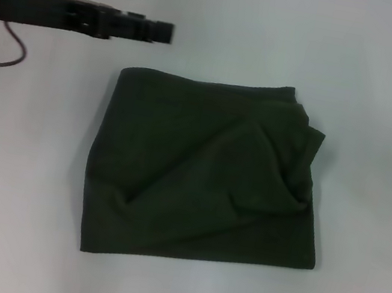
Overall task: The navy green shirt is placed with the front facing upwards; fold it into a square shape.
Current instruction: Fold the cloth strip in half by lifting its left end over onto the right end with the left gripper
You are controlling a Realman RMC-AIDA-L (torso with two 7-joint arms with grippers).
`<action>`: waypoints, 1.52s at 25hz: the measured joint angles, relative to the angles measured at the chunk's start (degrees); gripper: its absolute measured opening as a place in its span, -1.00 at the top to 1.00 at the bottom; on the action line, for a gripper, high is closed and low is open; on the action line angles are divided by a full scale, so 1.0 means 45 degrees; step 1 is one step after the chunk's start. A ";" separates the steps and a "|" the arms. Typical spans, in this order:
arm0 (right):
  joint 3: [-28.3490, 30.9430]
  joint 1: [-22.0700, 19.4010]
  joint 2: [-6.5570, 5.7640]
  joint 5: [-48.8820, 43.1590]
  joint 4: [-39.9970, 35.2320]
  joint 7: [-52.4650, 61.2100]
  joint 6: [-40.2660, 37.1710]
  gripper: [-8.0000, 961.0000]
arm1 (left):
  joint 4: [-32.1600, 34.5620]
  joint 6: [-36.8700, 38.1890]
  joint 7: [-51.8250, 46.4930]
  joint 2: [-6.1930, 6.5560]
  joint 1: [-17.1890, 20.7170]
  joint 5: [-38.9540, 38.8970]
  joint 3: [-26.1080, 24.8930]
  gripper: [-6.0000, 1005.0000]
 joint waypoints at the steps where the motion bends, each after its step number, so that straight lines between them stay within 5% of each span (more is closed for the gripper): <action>1: -0.0263 0.0113 0.0107 0.0000 -0.0009 -0.0010 0.0044 -0.91 | 0.0026 0.0001 0.0164 0.0001 0.0106 -0.0092 -0.0221 -0.65; 8: -0.2007 0.0854 0.0653 -0.0001 0.0004 0.0002 0.0615 -0.91 | 0.0276 -0.0082 0.1093 0.0016 0.0844 -0.0911 -0.0917 -0.65; 25: -0.4324 0.1543 0.1642 -0.0204 0.0196 0.0087 0.2664 -0.90 | 0.0842 -0.0050 0.1450 -0.0099 0.0802 -0.0945 -0.1111 -0.65; 38: -0.5136 0.2078 0.1983 -0.0214 0.0927 0.0083 0.4131 -0.90 | 0.1065 0.0041 0.1571 -0.0059 0.0863 -0.1192 -0.1090 -0.65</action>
